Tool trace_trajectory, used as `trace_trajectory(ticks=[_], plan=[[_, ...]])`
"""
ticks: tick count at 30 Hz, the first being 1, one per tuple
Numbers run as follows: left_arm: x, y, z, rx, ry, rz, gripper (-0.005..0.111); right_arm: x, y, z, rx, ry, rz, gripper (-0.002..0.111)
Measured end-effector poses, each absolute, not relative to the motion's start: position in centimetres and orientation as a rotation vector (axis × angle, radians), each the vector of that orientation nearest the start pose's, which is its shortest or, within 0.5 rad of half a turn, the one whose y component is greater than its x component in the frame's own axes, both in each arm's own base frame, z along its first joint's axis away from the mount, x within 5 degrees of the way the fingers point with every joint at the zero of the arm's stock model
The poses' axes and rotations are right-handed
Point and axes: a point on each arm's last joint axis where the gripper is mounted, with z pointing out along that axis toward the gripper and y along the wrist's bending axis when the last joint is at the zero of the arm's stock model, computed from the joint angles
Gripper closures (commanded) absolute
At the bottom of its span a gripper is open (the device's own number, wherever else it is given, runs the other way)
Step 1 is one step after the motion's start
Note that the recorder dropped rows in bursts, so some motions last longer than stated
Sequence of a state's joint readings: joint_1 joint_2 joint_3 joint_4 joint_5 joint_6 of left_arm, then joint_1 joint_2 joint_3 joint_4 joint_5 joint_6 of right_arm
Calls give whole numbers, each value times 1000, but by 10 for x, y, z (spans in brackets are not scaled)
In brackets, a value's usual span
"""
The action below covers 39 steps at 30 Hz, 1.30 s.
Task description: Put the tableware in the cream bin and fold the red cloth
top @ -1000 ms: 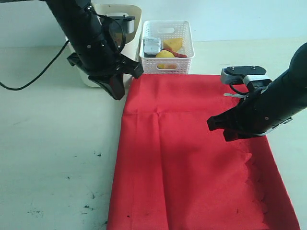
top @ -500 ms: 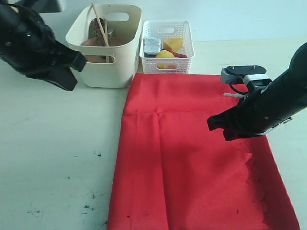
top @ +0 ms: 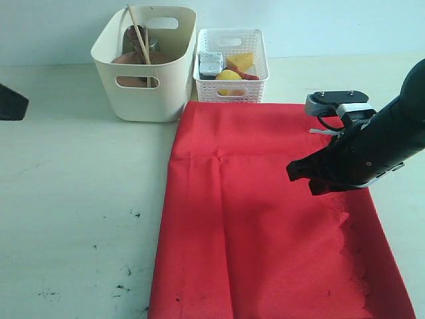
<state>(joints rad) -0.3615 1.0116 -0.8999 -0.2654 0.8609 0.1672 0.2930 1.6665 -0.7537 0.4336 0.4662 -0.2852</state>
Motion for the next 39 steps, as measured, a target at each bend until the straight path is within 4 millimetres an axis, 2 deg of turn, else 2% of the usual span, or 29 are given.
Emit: trace_trajectory(ticks=[8,14,18,23,30,33,39], plan=[[114,-59,344,512,2193,-364,107,263,98,146,-327,2824,369,108],[76,-43,342,496,2072,-347,107,262,103,148,-386,2795,440,108],[59,-33,333,441,2036,-334,107,260,108,149,-470,2770,513,108],[52,-21,314,347,2039,-254,107,256,121,151,-618,2715,574,108],[61,-19,289,284,2021,-215,107,237,159,152,-936,2604,587,108],[66,-21,276,288,1993,-219,107,235,166,151,-958,2583,572,108],[74,-23,265,306,1885,-203,107,252,175,151,-826,2623,569,108]])
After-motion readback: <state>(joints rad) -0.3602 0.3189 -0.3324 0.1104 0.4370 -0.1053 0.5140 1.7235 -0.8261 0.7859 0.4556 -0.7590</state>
